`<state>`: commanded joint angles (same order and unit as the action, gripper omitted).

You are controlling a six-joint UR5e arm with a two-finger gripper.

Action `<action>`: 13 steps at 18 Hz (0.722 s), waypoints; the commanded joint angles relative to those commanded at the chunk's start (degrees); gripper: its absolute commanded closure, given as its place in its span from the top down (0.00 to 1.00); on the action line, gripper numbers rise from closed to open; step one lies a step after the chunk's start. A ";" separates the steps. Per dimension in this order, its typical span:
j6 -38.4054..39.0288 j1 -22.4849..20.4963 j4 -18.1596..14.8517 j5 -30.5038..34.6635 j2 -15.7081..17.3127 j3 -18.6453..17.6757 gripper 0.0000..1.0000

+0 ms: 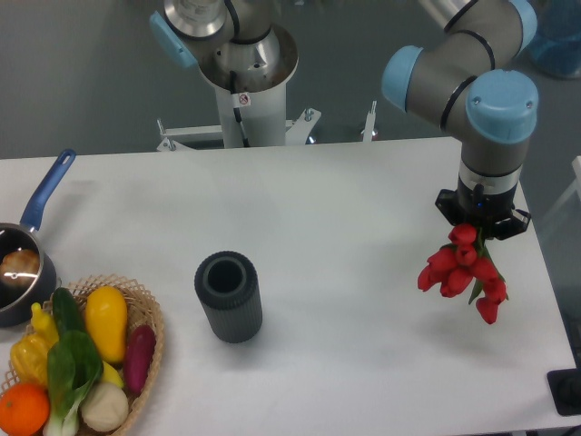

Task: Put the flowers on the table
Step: 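Hold the red tulips in the gripper and begin lowering toward the table, then lower the red tulips onto the table and open the gripper to release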

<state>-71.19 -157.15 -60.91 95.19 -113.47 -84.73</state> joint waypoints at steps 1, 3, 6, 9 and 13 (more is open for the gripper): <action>-0.09 0.00 0.00 0.00 0.00 -0.09 0.00; 0.00 -0.09 0.00 -0.09 0.09 0.00 0.00; 0.52 0.17 -0.09 -0.53 -0.35 -0.09 0.00; 1.05 0.26 0.00 -1.40 -0.70 -0.97 0.00; 1.32 0.61 1.05 -3.08 -2.10 -4.04 0.06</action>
<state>-69.87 -156.54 -59.86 92.11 -115.57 -88.76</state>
